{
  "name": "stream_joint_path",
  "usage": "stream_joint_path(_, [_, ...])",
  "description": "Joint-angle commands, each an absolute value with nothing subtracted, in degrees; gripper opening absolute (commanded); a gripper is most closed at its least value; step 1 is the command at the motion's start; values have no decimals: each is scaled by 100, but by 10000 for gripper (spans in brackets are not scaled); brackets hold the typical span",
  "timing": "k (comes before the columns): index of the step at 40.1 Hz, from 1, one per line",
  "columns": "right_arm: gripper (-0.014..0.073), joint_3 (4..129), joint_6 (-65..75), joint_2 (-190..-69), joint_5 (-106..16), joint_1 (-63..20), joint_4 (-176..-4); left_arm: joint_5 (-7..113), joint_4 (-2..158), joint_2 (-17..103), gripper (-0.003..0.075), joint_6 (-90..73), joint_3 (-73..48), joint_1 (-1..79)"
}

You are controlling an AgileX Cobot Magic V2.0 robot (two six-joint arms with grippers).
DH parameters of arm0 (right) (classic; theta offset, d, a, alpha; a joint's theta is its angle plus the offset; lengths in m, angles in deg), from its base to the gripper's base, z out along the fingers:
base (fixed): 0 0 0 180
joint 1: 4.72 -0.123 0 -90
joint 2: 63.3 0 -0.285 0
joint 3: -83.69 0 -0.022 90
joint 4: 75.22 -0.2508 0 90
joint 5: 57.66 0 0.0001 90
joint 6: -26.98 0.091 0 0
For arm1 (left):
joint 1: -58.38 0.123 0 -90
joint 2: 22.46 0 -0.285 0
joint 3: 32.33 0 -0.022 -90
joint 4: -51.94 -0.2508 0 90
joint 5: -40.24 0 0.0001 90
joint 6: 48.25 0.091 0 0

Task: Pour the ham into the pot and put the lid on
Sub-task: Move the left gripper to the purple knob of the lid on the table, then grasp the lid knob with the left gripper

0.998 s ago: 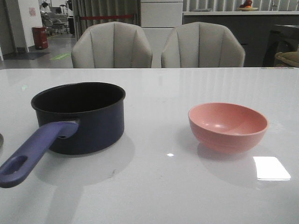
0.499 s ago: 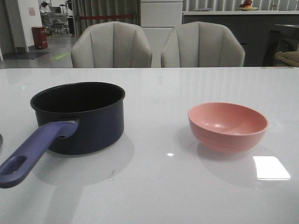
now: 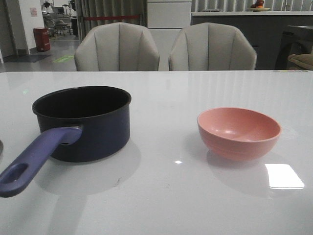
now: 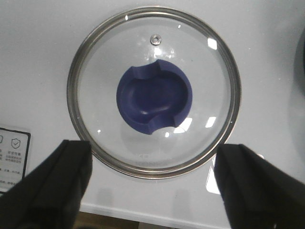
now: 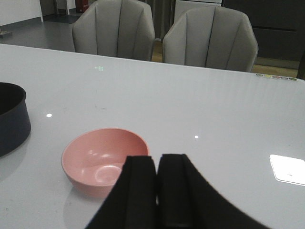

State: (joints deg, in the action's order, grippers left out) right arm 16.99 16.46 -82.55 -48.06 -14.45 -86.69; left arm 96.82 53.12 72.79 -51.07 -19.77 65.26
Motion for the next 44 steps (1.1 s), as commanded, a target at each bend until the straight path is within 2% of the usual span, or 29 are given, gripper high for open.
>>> stream_joint_path(1, [146, 1857, 1590, -8309, -5292, -1440, -8680, 9959, 5401, 7463, 554, -5071, -2491, 6550])
stream_joint_path(11, [146, 1857, 1590, -8309, -5292, -1440, -8680, 10324, 5425, 8146, 559, -5071, -3012, 6527])
stream_joint_path(20, [146, 1857, 1590, -8309, -5292, -1440, -8680, 10343, 5425, 8490, 661, -5095, -3059, 6537])
stream_joint_path(44, [146, 1857, 1590, -8309, -5298, -1440, -8680, 10219, 5591, 9268, 659, -5095, -3298, 6537])
